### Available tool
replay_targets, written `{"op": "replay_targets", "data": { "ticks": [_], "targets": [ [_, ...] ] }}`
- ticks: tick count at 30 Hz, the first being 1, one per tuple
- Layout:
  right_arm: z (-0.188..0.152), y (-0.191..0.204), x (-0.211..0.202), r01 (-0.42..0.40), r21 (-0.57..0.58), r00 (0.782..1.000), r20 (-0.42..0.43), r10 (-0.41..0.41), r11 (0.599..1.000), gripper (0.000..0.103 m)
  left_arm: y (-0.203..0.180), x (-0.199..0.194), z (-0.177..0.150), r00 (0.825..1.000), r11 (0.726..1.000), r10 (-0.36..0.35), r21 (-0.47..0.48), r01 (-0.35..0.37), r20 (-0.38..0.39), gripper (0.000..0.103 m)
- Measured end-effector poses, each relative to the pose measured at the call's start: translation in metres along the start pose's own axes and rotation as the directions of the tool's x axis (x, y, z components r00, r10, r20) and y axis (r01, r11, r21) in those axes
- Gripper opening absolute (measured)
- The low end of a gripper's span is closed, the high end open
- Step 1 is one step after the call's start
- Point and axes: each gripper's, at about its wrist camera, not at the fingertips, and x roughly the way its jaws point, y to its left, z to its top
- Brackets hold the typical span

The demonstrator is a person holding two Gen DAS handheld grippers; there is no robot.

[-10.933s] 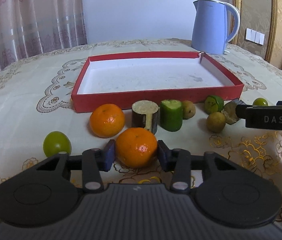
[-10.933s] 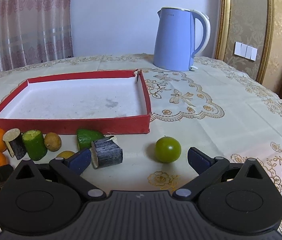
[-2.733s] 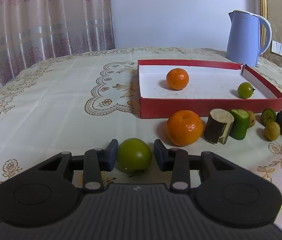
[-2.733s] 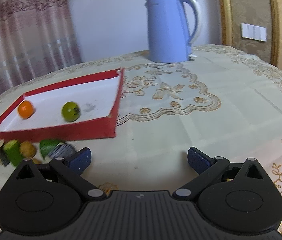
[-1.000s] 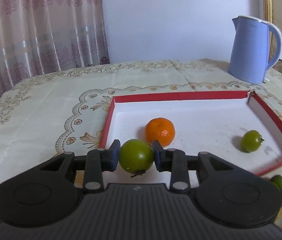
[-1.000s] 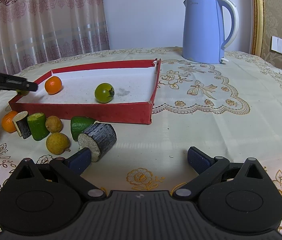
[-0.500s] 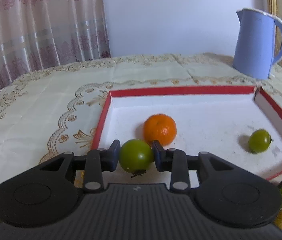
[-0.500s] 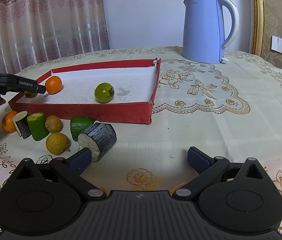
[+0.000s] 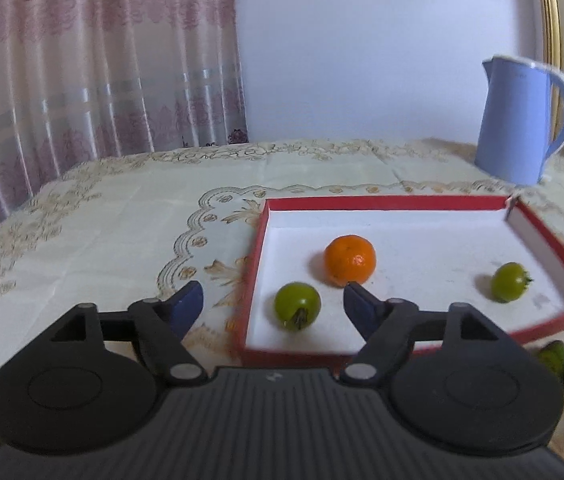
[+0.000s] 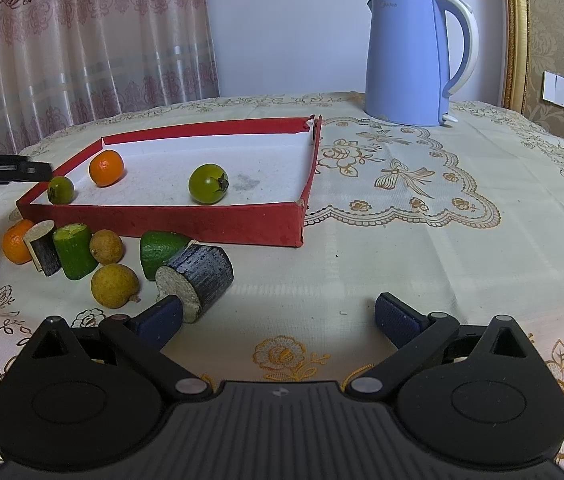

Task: Organize fruits
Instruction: 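Grasp the dark cut vegetable chunk with the right gripper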

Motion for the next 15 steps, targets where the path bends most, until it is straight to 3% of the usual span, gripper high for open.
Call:
{"op": "replay_targets", "data": {
  "ticks": [11, 15],
  "targets": [
    [0.001, 0.006, -0.001, 0.008, -0.034, 1.0, -0.004, -0.008, 0.999, 0.103, 0.024, -0.038, -0.047, 0.998, 0.997, -0.022, -0.068, 0.019, -0.05, 0.096],
    [-0.001, 0.013, -0.012, 0.043, -0.06, 0.997, 0.067, -0.039, 0.997, 0.103, 0.027, -0.047, -0.051, 0.999, 0.998, -0.024, -0.065, 0.021, -0.037, 0.096]
  ]
}}
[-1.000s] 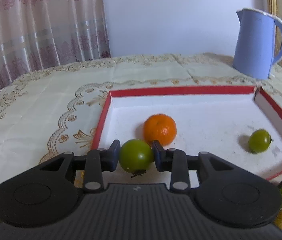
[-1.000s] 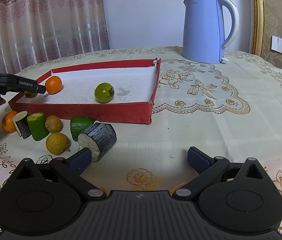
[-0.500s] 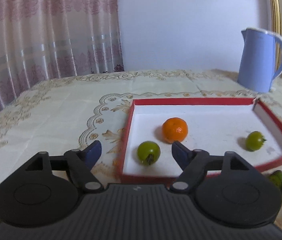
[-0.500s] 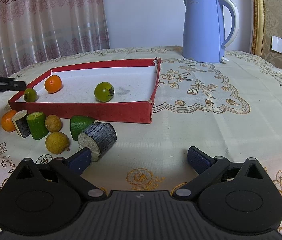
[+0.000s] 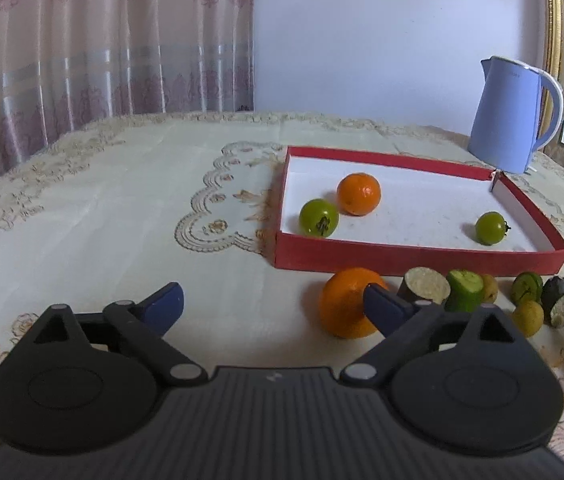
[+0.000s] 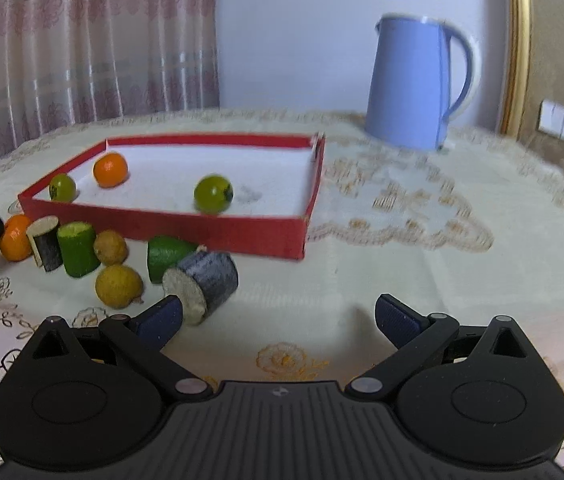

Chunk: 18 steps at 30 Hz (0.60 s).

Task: Organize fruits
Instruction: 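Grasp the dark cut vegetable chunk with the right gripper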

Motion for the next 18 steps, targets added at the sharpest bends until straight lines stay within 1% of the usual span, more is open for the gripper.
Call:
{"op": "replay_targets", "data": {
  "ticks": [1, 4, 5, 7, 10, 13, 14, 15, 16, 18],
  "targets": [
    [0.001, 0.0, -0.001, -0.01, 0.009, 1.0, 0.003, 0.01, 1.0, 0.103, 0.001, -0.002, -0.001, 1.0, 1.0, 0.001, 0.007, -0.001, 0.004, 0.096],
    [0.004, 0.002, -0.001, -0.083, 0.049, 0.996, -0.016, 0.083, 0.995, 0.103, 0.004, -0.006, -0.005, 1.0, 1.0, -0.016, 0.019, 0.016, -0.001, 0.096],
    [0.006, 0.006, -0.001, -0.089, 0.046, 0.996, -0.011, 0.089, 0.995, 0.103, 0.006, -0.008, -0.008, 1.0, 1.0, -0.02, 0.016, 0.02, 0.0, 0.096],
    [0.01, 0.014, 0.0, -0.056, 0.014, 0.998, 0.008, 0.056, 0.998, 0.103, 0.008, -0.007, -0.01, 1.0, 1.0, -0.017, 0.015, 0.017, -0.005, 0.096],
    [0.016, 0.027, 0.008, 0.016, -0.042, 1.0, -0.001, -0.016, 0.999, 0.103, 0.008, 0.0, -0.014, 0.999, 1.0, -0.016, 0.016, 0.016, -0.029, 0.096],
    [0.016, 0.034, 0.014, 0.051, -0.067, 0.999, -0.009, -0.051, 0.996, 0.102, 0.009, 0.005, -0.017, 0.999, 1.0, -0.02, 0.017, 0.021, -0.043, 0.097],
    [0.015, 0.034, 0.016, 0.059, -0.068, 0.998, -0.015, -0.061, 0.996, 0.1, 0.009, 0.007, -0.018, 0.999, 1.0, -0.022, 0.018, 0.023, -0.049, 0.097],
    [0.014, 0.034, 0.018, 0.063, -0.066, 0.998, -0.024, -0.065, 0.996, 0.092, 0.009, 0.008, -0.019, 0.998, 0.999, -0.027, 0.019, 0.028, -0.052, 0.097],
    [0.015, 0.034, 0.019, 0.058, -0.061, 0.998, -0.032, -0.06, 0.996, 0.088, 0.01, 0.01, -0.019, 0.998, 0.999, -0.029, 0.016, 0.03, -0.054, 0.097],
    [0.015, 0.031, 0.021, 0.043, -0.033, 0.998, -0.042, -0.044, 0.999, 0.068, 0.011, 0.013, -0.02, 0.998, 0.999, -0.031, 0.01, 0.032, -0.06, 0.097]
  ]
}}
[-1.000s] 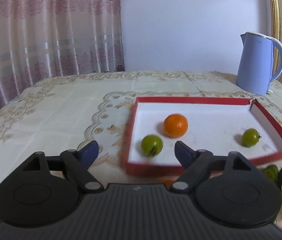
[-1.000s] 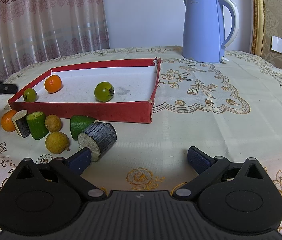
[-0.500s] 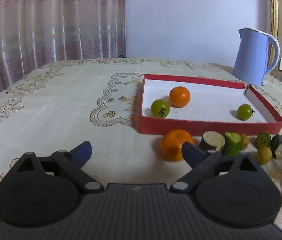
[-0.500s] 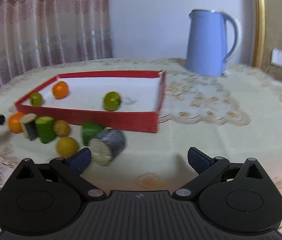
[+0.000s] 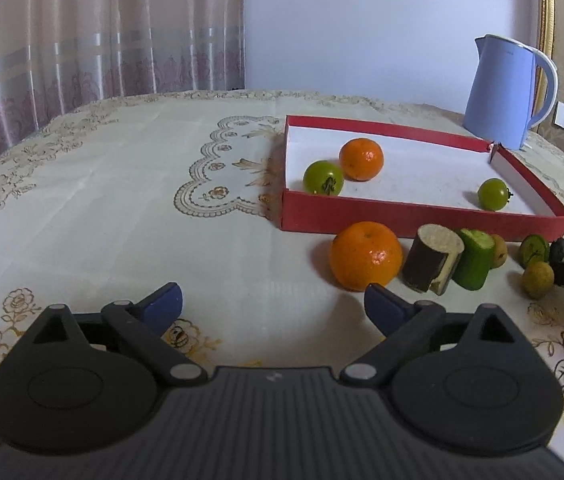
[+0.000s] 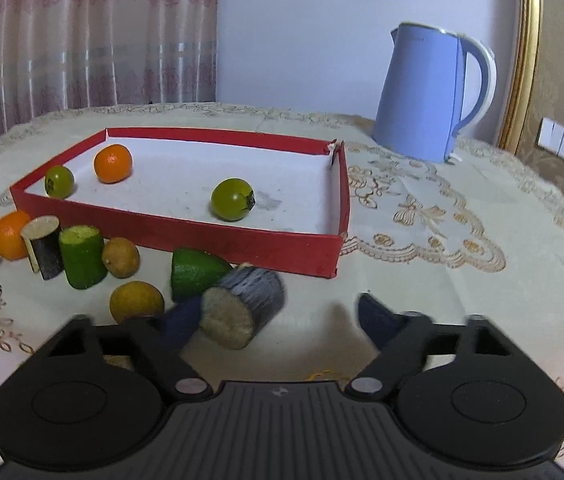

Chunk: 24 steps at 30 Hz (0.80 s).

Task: Organize fruits
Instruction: 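Grasp the dark cut vegetable chunk with the right gripper, then carry the dark chunk into the red tray and open the right gripper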

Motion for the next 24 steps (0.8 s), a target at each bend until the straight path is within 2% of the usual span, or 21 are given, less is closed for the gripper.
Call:
{"op": "replay_targets", "data": {
  "ticks": [3, 5, 15, 20, 24],
  "targets": [
    [0.001, -0.002, 0.006, -0.036, 0.044, 0.999, -0.025, 0.037, 0.998, 0.05, 0.001, 0.003, 0.0, 1.0, 1.0, -0.007, -0.007, 0.007, -0.006, 0.1],
    [0.001, 0.0, 0.006, -0.035, 0.038, 0.999, -0.018, 0.036, 0.999, 0.043, 0.001, 0.004, -0.002, 1.0, 1.0, -0.008, -0.003, 0.008, -0.002, 0.102],
    [0.006, 0.002, -0.015, 0.01, -0.014, 0.997, 0.073, -0.009, 1.0, 0.043, -0.003, 0.007, -0.001, 1.0, 1.0, 0.004, 0.025, -0.003, -0.023, 0.103],
    [0.026, -0.005, -0.025, 0.032, -0.027, 0.991, 0.128, -0.028, 0.999, 0.043, -0.004, 0.008, -0.001, 1.0, 1.0, 0.004, 0.025, -0.004, -0.024, 0.103],
    [0.047, -0.011, -0.009, 0.031, -0.018, 0.991, 0.129, -0.028, 0.999, 0.043, -0.004, 0.009, -0.001, 1.0, 1.0, 0.004, 0.026, -0.004, -0.024, 0.103]
  ]
}}
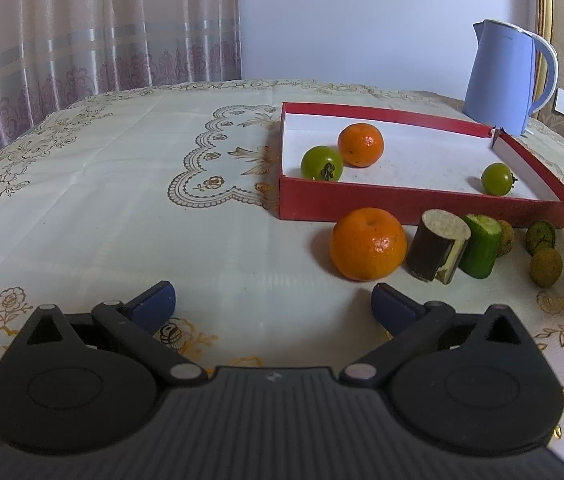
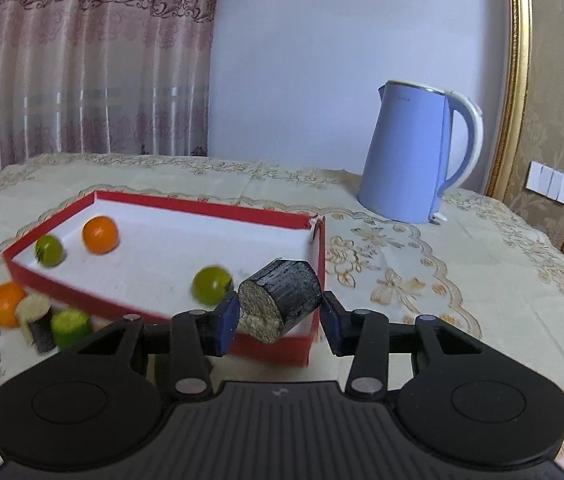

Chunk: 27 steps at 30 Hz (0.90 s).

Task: Organize fruits
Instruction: 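Carry the dark chunk into the red tray and open the right gripper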

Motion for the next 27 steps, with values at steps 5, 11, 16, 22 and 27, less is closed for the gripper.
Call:
{"op": "replay_targets", "data": {
  "ticks": [5, 11, 16, 22, 27],
  "targets": [
    [0.015, 0.001, 0.04, 0.002, -0.023, 0.998, -0.056, -0.004, 1.0, 0.043, 0.0, 0.0, 0.0, 1.0, 1.0, 0.0, 0.0, 0.0, 0.0, 0.103],
    [0.016, 0.009, 0.078, 0.011, -0.055, 0.993, -0.114, -0.018, 0.998, 0.043, 0.0, 0.0, 0.0, 1.0, 1.0, 0.0, 0.001, 0.0, 0.0, 0.103],
    [0.016, 0.007, 0.097, 0.026, -0.018, 0.989, -0.148, -0.029, 0.999, 0.043, 0.0, 0.0, 0.0, 1.0, 1.0, 0.0, 0.001, 0.0, 0.0, 0.103],
    [0.015, 0.009, 0.102, 0.022, -0.018, 0.988, -0.151, -0.025, 1.0, 0.043, 0.0, 0.0, -0.001, 1.0, 1.0, 0.0, 0.001, 0.0, 0.0, 0.103],
    [0.015, 0.007, 0.102, 0.015, 0.002, 0.989, -0.145, -0.014, 1.0, 0.043, 0.0, 0.0, 0.0, 1.0, 1.0, 0.001, 0.001, -0.001, 0.0, 0.103]
  ]
}}
